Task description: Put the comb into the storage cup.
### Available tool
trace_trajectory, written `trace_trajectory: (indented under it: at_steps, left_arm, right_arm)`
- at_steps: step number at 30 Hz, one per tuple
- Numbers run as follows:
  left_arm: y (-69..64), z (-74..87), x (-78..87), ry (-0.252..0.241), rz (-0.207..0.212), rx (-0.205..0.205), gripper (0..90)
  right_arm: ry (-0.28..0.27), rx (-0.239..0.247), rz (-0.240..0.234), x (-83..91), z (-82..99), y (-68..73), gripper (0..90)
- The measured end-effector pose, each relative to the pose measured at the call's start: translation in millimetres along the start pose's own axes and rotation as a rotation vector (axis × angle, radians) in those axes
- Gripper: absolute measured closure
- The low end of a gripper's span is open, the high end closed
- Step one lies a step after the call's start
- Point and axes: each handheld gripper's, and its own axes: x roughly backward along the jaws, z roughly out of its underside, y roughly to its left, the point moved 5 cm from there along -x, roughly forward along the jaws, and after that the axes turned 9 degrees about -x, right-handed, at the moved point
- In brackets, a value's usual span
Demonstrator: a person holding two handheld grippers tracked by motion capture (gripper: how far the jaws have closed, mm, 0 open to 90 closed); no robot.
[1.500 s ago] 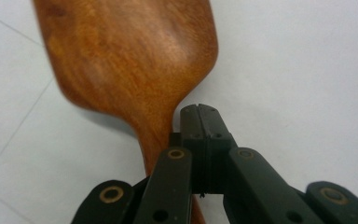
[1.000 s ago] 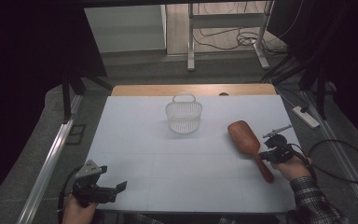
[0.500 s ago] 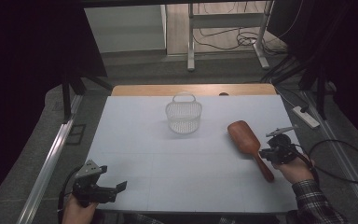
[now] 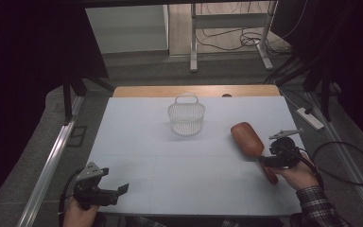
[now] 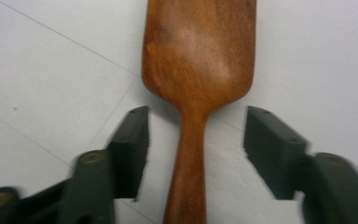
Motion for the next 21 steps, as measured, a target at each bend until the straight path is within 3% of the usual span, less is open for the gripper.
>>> trace_trajectory:
  at_steps: [4,5,12,17,21]
  left_arm:
    - [0.0,0.0,0.0,0.0,0.0,0.0,2.1]
    - [-0.1,0.0,0.1,0.001,0.001,-0.001,2.2]
    - [-0.1,0.0,0.0,0.0,0.0,-0.001,2.1]
    - [-0.2,-0.1,0.0,0.001,0.002,-0.002,2.2]
    - [-0.3,-0.1,-0.2,0.002,0.002,-0.004,2.2]
  right_arm:
    - [0.004,-0.013,-0.007,0.7,-1.1,2.0,25.4]
    - [0.002,-0.033,-0.025,0.9,-1.9,2.5,17.9]
    - [-0.014,-0.029,-0.043,1.4,-2.4,4.6,3.8]
    - [-0.037,-0.038,-0.071,0.7,-2.4,5.9,0.0]
    - [-0.04,-0.041,-0.064,0.1,-2.0,3.5,0.0]
